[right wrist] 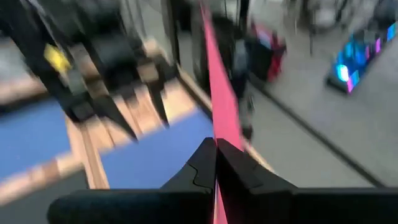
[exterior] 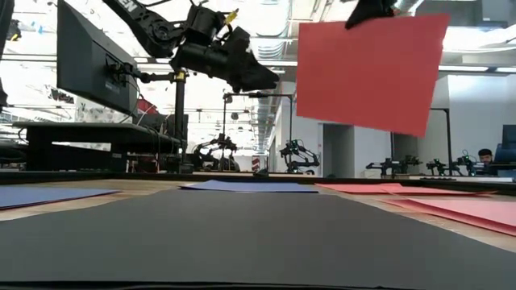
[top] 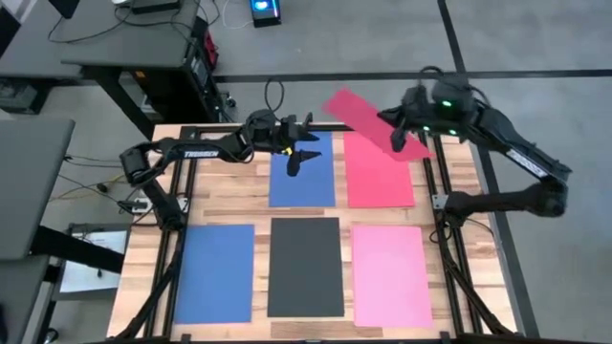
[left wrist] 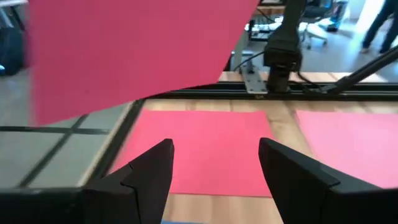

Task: Organize paper
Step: Stack the red paper on top of the red paper

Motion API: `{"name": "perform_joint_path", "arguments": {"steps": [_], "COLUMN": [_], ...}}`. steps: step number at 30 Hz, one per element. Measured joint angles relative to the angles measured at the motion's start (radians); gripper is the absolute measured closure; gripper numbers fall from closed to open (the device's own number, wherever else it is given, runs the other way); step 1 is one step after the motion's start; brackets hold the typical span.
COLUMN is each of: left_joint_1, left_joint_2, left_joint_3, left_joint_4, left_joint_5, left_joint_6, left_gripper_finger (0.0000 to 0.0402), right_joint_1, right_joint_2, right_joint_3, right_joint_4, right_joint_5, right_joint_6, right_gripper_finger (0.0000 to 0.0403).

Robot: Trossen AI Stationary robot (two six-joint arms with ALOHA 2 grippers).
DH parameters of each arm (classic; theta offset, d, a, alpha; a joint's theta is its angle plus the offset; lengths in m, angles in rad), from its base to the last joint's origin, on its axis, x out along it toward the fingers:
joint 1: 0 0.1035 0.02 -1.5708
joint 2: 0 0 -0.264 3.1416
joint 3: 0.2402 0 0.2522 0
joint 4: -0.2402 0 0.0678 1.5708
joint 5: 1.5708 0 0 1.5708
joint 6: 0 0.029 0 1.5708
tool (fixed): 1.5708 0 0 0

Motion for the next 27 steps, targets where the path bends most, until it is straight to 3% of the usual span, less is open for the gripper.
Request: {"name": "perform_joint_path", "arguments": {"steps": [6, 17, 27], "left_joint_1": [-0.024, -0.018, -0.018], "left_joint_2": [0.103, 0.336, 0.498], "left_joint_3": [0.002, 0.032, 0.168], "left_joint_4": [0.189, 0.801, 0.829], "left_joint_5": [0.053, 0.128, 0.206], "left_joint_6": [-0.129, -0.461, -0.630], "left_gripper_finger": [0.0182, 0.0182, 0.0182], "right_joint_1": [-0.028, 0.100, 0.126], "right_joint_2": [-0.145, -0.142, -0.112], "right_joint_3": [-0.127, -0.129, -0.129], "right_joint_4": [0.183, 0.333, 0.395], "right_joint_5": [-0.062, -0.104, -0.103], "right_joint_6": [0.022, 0.063, 0.061], "right_gripper_finger": [0.0403, 0.0403, 0.0403]}}
